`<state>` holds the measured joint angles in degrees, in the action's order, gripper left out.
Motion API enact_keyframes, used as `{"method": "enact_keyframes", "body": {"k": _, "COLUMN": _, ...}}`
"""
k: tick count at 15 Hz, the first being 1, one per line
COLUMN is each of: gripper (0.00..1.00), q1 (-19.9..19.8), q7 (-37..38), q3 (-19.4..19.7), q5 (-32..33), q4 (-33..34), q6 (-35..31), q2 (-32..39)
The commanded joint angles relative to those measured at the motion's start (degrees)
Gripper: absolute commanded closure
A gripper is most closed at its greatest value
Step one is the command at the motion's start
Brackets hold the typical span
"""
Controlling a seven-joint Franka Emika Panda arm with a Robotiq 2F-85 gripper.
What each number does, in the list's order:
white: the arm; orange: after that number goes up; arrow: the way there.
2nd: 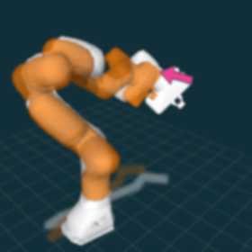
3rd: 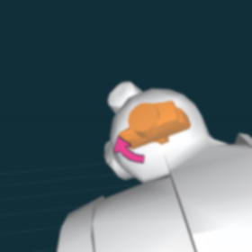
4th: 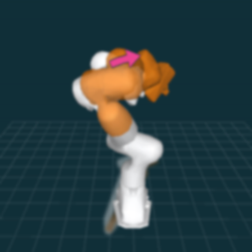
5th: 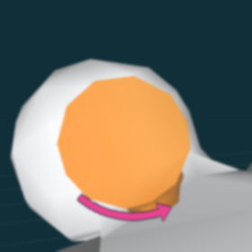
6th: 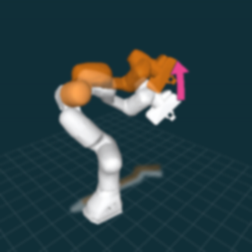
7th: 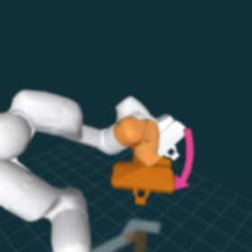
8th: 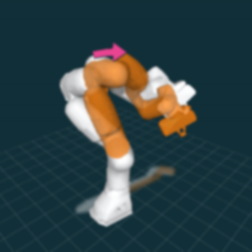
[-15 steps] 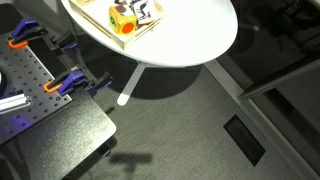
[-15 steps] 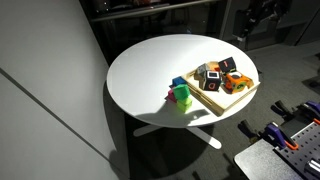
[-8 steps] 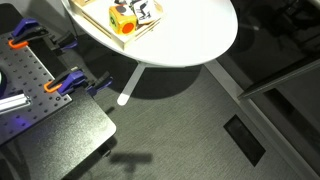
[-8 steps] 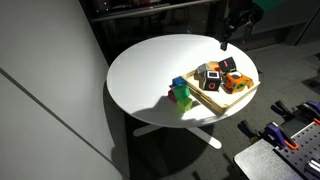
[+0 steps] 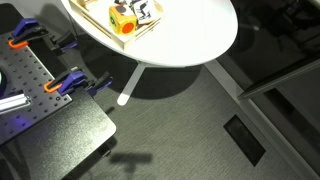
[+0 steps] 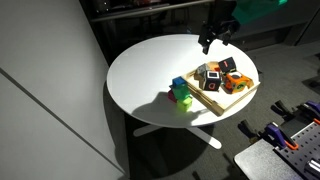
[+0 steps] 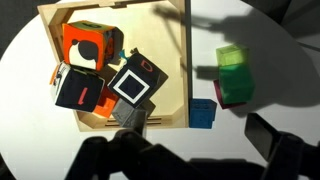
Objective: Move the green block to the right
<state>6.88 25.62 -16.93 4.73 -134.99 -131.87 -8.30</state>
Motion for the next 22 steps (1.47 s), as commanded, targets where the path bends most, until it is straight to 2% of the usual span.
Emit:
{"method": "enact_keyframes", "body": {"k": 1, "gripper": 0.0, "q1": 1.5, "q7": -3.4, "q3": 2.0, "q5": -3.2, "q4": 1.8, "q6": 0.9, "q2": 1.5}}
{"method": "enact_keyframes", "body": {"k": 2, "gripper": 0.0, "q1": 1.6, "q7": -1.5, "q3": 1.7, "q5": -1.6, "q4": 0.3, "q6": -0.2, "q2": 0.9}}
{"method": "enact_keyframes", "body": {"k": 7, "gripper": 0.0, "q1": 1.8, "q7": -1.5, "q3": 1.9, "q5": -1.7, "q4": 0.2, "q6": -0.2, "q2": 1.1}}
{"method": "enact_keyframes", "body": {"k": 17, "gripper": 0.0, "q1": 2.1, "q7": -2.5, "q3": 4.0, "q5": 1.6, "q4": 3.9, "q6": -8.0, "q2": 12.1}}
{"method": "enact_keyframes", "body": {"k": 22, "gripper": 0.0, "q1": 4.2, "q7": -7.0, "q3": 3.9, "q5": 0.2, "q4": 7.5, "q6": -7.7, "q2": 17.2}}
